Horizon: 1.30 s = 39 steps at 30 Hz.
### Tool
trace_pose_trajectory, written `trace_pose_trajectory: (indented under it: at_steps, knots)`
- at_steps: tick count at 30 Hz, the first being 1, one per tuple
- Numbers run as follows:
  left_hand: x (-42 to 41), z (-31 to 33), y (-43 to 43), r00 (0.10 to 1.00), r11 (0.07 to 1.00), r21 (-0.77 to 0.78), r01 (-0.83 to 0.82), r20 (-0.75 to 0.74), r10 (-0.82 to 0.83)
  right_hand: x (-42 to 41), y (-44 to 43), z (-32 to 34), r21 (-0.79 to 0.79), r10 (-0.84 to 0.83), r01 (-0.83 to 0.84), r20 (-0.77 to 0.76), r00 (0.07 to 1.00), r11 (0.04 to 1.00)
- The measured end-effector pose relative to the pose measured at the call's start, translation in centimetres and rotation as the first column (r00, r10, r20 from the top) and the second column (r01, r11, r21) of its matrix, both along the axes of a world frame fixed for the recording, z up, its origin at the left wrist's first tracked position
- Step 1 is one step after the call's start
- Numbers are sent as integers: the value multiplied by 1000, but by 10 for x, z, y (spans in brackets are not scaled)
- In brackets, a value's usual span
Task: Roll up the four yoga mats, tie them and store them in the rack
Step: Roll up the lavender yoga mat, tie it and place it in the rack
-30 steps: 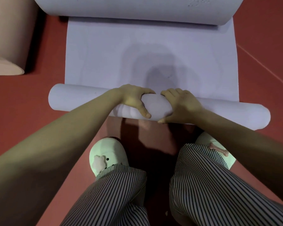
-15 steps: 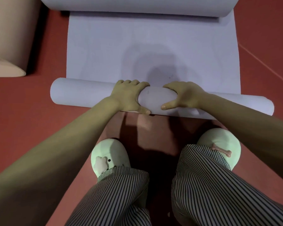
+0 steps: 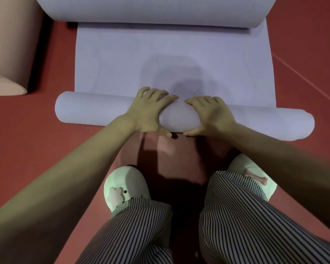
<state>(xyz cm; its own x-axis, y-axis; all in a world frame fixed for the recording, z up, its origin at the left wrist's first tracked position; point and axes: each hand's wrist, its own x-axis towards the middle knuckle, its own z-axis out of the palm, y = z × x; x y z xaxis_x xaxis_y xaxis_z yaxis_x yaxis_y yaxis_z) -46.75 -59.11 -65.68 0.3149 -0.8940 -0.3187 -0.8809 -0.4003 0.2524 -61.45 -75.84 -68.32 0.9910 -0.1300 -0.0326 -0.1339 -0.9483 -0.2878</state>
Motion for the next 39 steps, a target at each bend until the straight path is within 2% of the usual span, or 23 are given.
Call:
trace_pose_trajectory:
  at_steps: [2,3,6,9,11,16,18,21,23,25,27,29,31,35,37,39]
  knots:
    - [-9,-7,5,995,996,-84,38,92,-30,6,-4,3,63,-9,14,-70,998,998]
    - [-13,-7,4,996,997,-73,4,90,3,8,-7,4,85,-10,21,-128,992,996]
    - [-16,0,-8,992,990,73,-122,53,118,14,-12,7,129,-29,59,-223,974,990]
    - [-8,5,-19,992,980,153,-126,30,123,22,-17,15,181,-49,120,-353,934,976]
    - [-3,8,-22,993,979,169,-115,5,116,27,-20,18,173,-34,119,-428,903,978]
    - [4,13,-28,981,975,147,-168,-72,180,35,-25,23,250,-22,161,-480,877,955]
    - [6,18,-31,970,964,213,-162,-144,195,34,-26,26,328,6,198,-529,848,924]
    - [1,19,-27,936,921,375,-104,-275,218,19,-21,22,519,99,290,-598,796,804]
    - [-5,14,-22,915,908,409,-90,-326,238,11,-16,18,567,133,320,-616,776,759]
    - [-7,11,-20,913,913,394,-102,-326,243,10,-16,18,542,138,294,-620,773,787]
    - [-5,13,-23,911,908,407,-97,-331,246,11,-16,19,409,105,170,-570,815,897]
    - [-1,16,-26,894,896,435,-88,-363,264,6,-11,19,293,53,65,-377,925,954]
    - [3,17,-29,861,884,458,-91,-410,301,-6,-1,18,246,55,-2,-208,977,969]
    - [3,20,-30,849,881,466,-86,-427,309,-21,11,11,101,72,-52,-202,977,994]
    - [1,17,-25,875,920,377,-112,-402,271,-18,10,13,109,56,-37,-184,981,993]
    - [-3,13,-14,903,971,148,-187,-365,229,-9,5,17,144,49,-18,-215,975,989]
